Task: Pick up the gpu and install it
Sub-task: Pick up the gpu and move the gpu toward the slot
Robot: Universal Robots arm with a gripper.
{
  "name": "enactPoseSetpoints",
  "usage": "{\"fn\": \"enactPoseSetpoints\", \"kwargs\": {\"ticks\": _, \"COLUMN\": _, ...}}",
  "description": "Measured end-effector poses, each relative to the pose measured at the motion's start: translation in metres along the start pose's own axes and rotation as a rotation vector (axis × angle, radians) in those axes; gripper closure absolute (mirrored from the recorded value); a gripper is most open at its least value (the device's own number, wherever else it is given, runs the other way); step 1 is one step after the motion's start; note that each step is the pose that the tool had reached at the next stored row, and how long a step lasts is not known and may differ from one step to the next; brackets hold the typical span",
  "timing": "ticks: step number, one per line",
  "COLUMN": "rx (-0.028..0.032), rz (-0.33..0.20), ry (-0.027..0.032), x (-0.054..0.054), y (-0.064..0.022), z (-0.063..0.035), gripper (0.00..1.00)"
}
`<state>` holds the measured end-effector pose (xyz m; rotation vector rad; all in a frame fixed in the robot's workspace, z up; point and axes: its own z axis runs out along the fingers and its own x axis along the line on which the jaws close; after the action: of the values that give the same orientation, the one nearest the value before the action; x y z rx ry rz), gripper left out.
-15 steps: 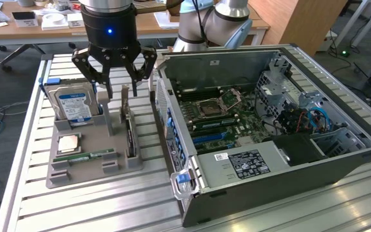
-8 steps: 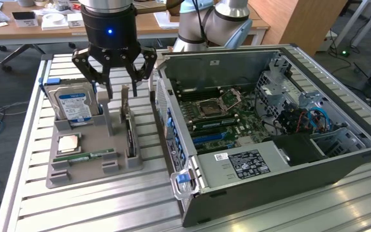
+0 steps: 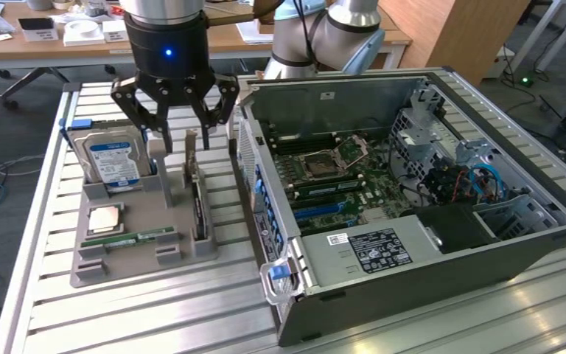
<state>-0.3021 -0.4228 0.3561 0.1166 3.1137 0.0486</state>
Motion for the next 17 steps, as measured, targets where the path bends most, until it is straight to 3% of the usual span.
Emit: {"fn": "enactPoseSetpoints", "kwargs": {"ticks": 17, "rx": 0.0000, "rz": 0.000, "ry": 0.0000, "x": 0.000, "y": -0.0004, "z": 0.0135, "gripper": 0.47}}
